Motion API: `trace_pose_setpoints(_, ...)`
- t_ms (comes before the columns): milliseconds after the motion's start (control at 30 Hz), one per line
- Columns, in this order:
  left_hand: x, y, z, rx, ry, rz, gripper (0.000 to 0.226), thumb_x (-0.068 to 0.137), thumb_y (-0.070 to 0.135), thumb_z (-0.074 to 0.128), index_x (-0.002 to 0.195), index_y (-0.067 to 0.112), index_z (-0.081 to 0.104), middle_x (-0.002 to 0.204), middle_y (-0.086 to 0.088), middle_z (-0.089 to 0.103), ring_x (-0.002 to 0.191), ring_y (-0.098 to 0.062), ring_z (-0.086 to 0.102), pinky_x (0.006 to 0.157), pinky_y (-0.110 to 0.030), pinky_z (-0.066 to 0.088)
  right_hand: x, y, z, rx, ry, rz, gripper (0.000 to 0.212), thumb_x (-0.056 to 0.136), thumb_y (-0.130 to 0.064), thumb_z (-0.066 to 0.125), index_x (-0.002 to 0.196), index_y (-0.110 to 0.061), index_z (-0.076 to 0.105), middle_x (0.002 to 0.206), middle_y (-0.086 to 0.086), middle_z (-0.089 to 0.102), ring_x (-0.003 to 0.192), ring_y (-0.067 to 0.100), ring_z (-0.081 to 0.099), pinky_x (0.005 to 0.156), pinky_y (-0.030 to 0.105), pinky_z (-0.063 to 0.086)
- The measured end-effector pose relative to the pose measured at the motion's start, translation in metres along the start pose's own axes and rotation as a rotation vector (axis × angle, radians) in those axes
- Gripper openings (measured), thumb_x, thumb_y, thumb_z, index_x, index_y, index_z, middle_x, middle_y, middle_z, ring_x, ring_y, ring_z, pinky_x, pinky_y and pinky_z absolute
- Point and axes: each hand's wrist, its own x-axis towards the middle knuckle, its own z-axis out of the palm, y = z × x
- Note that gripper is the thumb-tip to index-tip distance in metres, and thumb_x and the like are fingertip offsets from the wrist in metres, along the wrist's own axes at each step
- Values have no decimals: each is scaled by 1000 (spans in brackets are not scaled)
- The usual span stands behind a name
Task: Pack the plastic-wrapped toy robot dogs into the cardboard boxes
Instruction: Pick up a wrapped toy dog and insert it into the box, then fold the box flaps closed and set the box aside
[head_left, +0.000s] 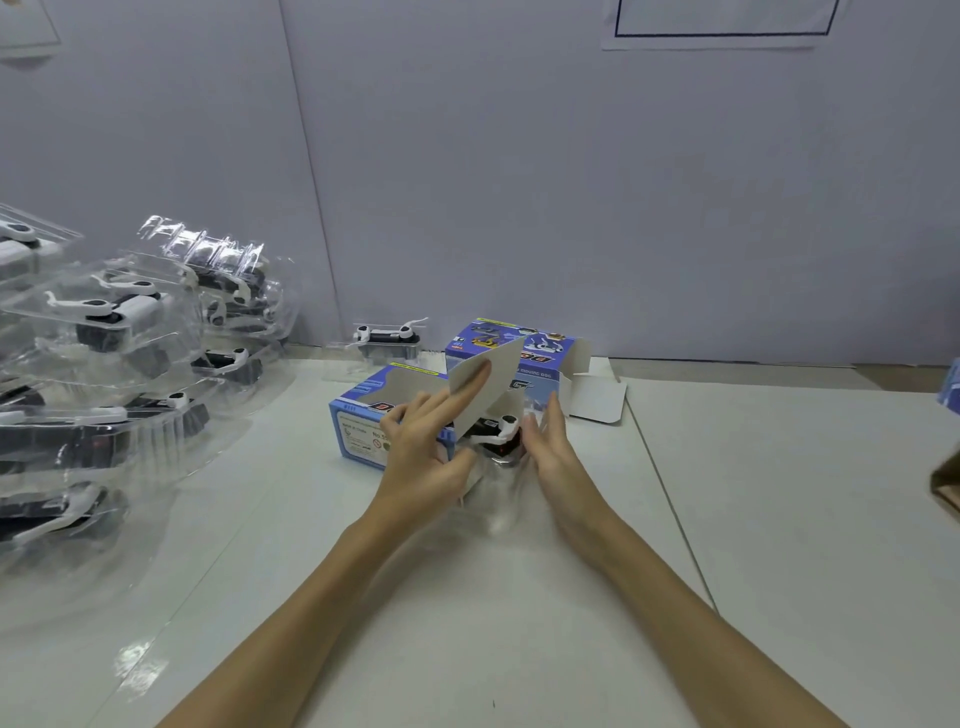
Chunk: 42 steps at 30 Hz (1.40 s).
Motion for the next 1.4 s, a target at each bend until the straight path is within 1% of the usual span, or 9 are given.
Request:
trace_pose_setpoints(133,-2,7,7,-101,-63,13,82,73,5,50,151,32,47,104,19,65,94,-10,51,103,-51,32,-3,2,5,-26,-59,-56,58,112,-42,30,166,-29,13,170,-11,23,157,2,15,129,33,20)
trace_pose_setpoints(300,-5,0,8,131,-102,208,81,90,34,69,161,26,31,118,25,54,107,-11,50,110,-42,25,4,7,-1,-72,190,-61,34,112,-28,43,145,-21,50,131,-8,64,127,13,60,107,32,49)
trace_pose_setpoints(433,3,-3,-3,7,-30,148,82,91,15,67,162,30,27,126,30,54,98,-7,52,99,-31,40,11,7,-22,-91,189,-26,34,104,-24,63,136,-27,54,126,-1,66,113,14,67,85,19,54)
trace_pose_setpoints(567,11,-10,-16,-192,93,46,88,95,-12,58,160,42,34,126,19,62,73,-7,45,72,-17,45,9,3,-18,-74,101,-107,26,99,-15,70,119,-22,56,116,3,67,96,22,73,88,35,62)
trace_pose_setpoints(733,15,-2,-23,-311,138,46,81,98,-5,63,155,48,40,154,11,51,127,-24,61,101,-53,57,5,-9,-9,-114,320,-290,16,98,-8,70,103,-20,61,91,1,67,75,13,66,69,26,60)
trace_pose_setpoints(967,9,1,-27,-145,-6,309,94,82,45,85,156,46,27,160,19,31,152,-18,32,118,-33,39,-10,-45,-22,-16,437,-430,7,98,-9,70,100,-16,70,73,1,63,57,20,64,55,19,51)
trace_pose_setpoints(1167,11,23,-19,-685,128,40,58,83,31,86,127,40,50,126,2,66,109,-33,74,70,-38,65,-25,-62,-24,-90,197,-564,39,98,-54,60,132,-35,57,131,-9,66,122,13,64,93,32,57)
trace_pose_setpoints(1300,6,28,-6,-574,102,28,52,84,47,83,130,35,60,132,5,64,113,-34,71,82,-51,64,-26,-56,-15,-167,70,-552,63,98,-47,66,154,-44,39,155,-16,46,142,17,50,108,41,53)
trace_pose_setpoints(1400,7,25,-1,-473,73,86,40,87,47,80,121,28,68,126,8,64,120,-35,65,95,-59,56,-25,-55,-26,-256,161,-583,52,95,-65,59,137,-35,61,138,-11,60,131,16,58,104,46,54)
